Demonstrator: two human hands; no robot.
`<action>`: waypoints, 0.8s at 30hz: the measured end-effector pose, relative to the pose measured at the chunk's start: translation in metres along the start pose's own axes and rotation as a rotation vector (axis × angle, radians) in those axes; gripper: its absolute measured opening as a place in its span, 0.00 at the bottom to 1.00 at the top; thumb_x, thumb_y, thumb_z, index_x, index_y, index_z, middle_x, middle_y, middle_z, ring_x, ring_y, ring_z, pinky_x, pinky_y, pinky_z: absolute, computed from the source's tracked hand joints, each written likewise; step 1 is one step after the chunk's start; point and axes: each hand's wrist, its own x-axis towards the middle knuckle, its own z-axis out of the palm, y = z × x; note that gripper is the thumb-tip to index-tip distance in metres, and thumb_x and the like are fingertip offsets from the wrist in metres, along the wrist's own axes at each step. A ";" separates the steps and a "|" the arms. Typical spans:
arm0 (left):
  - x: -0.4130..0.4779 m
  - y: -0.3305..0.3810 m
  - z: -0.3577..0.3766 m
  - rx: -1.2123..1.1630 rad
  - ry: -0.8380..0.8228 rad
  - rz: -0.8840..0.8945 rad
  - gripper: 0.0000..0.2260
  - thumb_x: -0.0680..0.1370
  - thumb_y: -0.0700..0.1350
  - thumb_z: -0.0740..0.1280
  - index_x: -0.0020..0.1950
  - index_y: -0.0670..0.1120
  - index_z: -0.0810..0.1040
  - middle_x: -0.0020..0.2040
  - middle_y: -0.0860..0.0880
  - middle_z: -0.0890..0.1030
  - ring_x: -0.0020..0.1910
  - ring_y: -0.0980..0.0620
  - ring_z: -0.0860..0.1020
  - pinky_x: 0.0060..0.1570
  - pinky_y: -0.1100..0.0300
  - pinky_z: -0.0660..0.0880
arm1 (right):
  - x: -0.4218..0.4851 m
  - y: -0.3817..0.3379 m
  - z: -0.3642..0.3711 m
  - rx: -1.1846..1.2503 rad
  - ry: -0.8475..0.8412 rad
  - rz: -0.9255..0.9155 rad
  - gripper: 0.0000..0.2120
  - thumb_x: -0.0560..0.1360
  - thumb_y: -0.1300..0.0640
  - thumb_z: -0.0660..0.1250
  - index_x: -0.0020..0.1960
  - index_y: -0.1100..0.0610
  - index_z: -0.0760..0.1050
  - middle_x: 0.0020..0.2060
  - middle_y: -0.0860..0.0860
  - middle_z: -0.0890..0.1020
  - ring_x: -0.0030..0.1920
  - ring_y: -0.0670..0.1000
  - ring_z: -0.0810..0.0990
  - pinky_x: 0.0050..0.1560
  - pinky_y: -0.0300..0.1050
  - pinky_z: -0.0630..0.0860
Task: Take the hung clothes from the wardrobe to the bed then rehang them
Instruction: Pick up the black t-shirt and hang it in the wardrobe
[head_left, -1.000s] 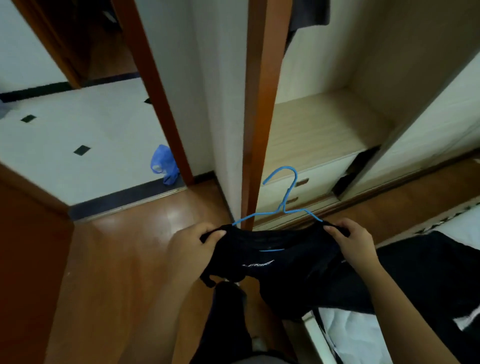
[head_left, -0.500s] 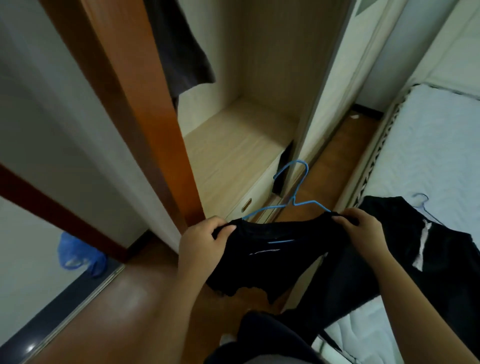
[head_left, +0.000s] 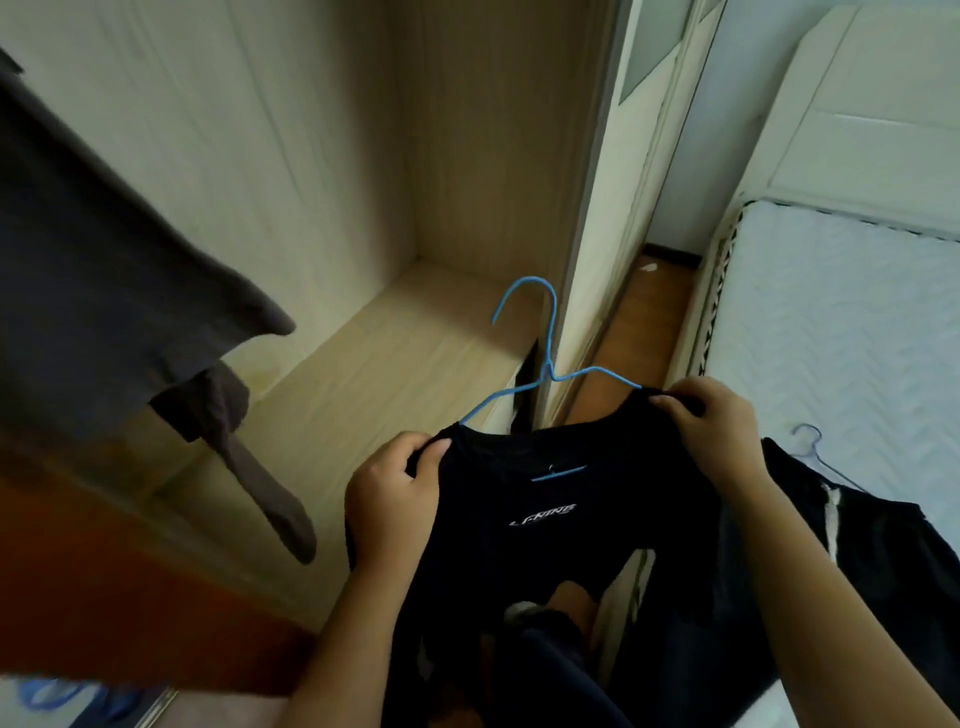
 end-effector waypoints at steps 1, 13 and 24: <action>0.017 0.001 0.008 0.002 0.031 -0.020 0.05 0.73 0.43 0.70 0.38 0.43 0.80 0.32 0.51 0.79 0.31 0.53 0.73 0.30 0.68 0.64 | 0.020 -0.002 0.004 -0.013 -0.002 -0.038 0.09 0.71 0.56 0.69 0.43 0.63 0.79 0.40 0.59 0.81 0.44 0.59 0.78 0.42 0.45 0.70; 0.230 0.025 0.055 -0.002 0.341 -0.210 0.07 0.73 0.49 0.66 0.42 0.47 0.80 0.36 0.49 0.79 0.41 0.43 0.78 0.40 0.55 0.72 | 0.250 -0.053 0.026 0.084 -0.362 -0.526 0.16 0.74 0.52 0.65 0.33 0.61 0.71 0.27 0.48 0.74 0.31 0.48 0.73 0.35 0.42 0.68; 0.291 0.076 -0.037 0.298 0.487 0.006 0.08 0.75 0.41 0.66 0.52 0.41 0.80 0.51 0.42 0.81 0.53 0.41 0.76 0.55 0.53 0.70 | 0.319 -0.166 0.026 0.911 -0.859 -0.359 0.25 0.65 0.43 0.70 0.35 0.66 0.69 0.24 0.54 0.66 0.22 0.46 0.63 0.24 0.37 0.57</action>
